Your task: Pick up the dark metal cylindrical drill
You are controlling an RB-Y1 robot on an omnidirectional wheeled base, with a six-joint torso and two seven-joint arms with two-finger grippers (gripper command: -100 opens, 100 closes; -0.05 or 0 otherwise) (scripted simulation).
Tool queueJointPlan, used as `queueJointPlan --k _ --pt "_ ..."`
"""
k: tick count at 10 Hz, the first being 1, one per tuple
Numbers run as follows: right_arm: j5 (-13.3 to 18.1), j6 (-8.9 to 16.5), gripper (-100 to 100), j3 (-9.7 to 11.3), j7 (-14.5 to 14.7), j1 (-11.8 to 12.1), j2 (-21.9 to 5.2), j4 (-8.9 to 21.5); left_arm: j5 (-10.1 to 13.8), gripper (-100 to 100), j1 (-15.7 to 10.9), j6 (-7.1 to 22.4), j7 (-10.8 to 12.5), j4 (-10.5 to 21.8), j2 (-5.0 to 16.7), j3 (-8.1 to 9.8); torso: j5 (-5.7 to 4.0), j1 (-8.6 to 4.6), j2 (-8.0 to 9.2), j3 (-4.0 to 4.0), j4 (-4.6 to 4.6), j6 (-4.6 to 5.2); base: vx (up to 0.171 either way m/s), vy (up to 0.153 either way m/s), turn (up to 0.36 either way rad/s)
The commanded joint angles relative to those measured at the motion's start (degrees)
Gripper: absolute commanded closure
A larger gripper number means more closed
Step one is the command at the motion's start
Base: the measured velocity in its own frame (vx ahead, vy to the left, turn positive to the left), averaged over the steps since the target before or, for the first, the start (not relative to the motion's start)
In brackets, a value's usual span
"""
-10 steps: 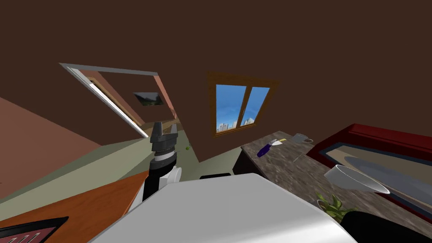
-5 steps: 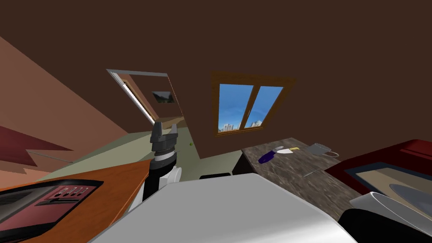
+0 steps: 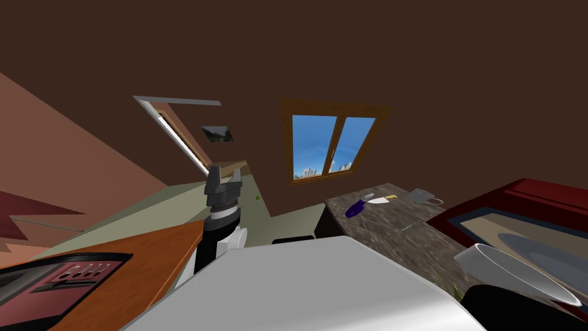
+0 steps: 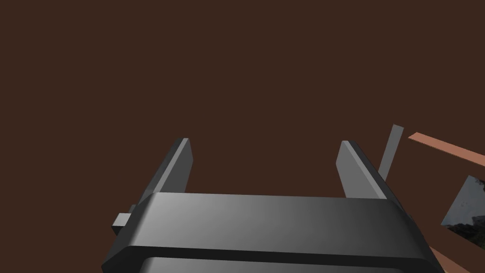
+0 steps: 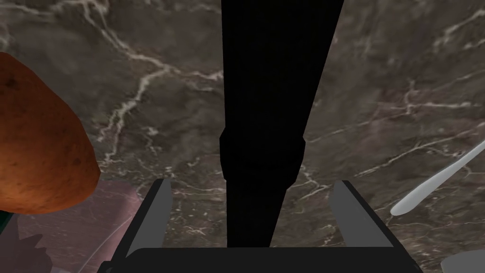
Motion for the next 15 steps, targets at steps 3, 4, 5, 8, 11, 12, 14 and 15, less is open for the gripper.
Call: queueJointPlan --k 3,4,5,8,11,12,14,15 --pt "4.09 4.91 -100 -4.75 -2.90 1.20 -3.22 -5.71 0.00 0 0.00 0.00 0.00 0.00 0.00 0.00 0.01 0.04 -0.04 -0.02 -0.01 -0.01 -0.031 0.002 -0.085" --pt "4.09 4.91 -100 -4.75 -2.90 1.20 -3.22 -6.15 0.00 0 0.00 0.00 0.00 0.00 0.00 0.00 0.01 0.03 -0.02 -0.01 -0.01 0.00 -0.026 -0.003 -0.034" --pt "5.71 6.66 -100 -6.49 -3.97 1.54 -4.37 -7.94 0.00 0 0.00 0.00 0.00 0.00 0.00 0.00 0.00 0.02 -0.03 -0.02 -0.01 -0.02 -0.021 -0.005 -0.074" --pt "7.32 8.41 -100 -8.23 -5.04 1.88 -5.52 -10.33 0.00 0 0.00 0.00 0.00 0.00 0.00 0.00 0.01 0.03 -0.04 -0.02 -0.01 -0.03 -0.024 -0.003 -0.057" --pt "10.54 11.91 -100 -11.70 -7.19 2.56 -7.81 -14.51 0.00 0 0.00 0.00 0.00 0.00 0.00 0.00 0.00 0.02 -0.05 -0.03 -0.01 0.00 -0.024 -0.006 -0.094" --pt "12.16 13.66 -100 -13.44 -8.26 2.89 -8.96 -16.61 0.00 0 0.00 0.00 0.00 0.00 0.00 0.00 0.00 0.02 -0.05 -0.03 -0.01 -0.03 -0.025 -0.003 -0.090" --pt "11.60 12.52 100 -12.41 -8.10 2.45 -8.58 -15.18 0.00 0 0.00 0.00 0.00 0.00 0.00 0.00 0.01 0.04 -0.08 -0.04 -0.02 -0.02 -0.006 0.000 -0.010" --pt "11.58 12.50 100 -12.39 -8.07 2.45 -8.57 -15.17 0.00 0 0.00 0.00 0.00 0.00 0.00 0.00 0.01 0.04 -0.11 -0.06 -0.03 -0.02 0.000 0.000 0.000"
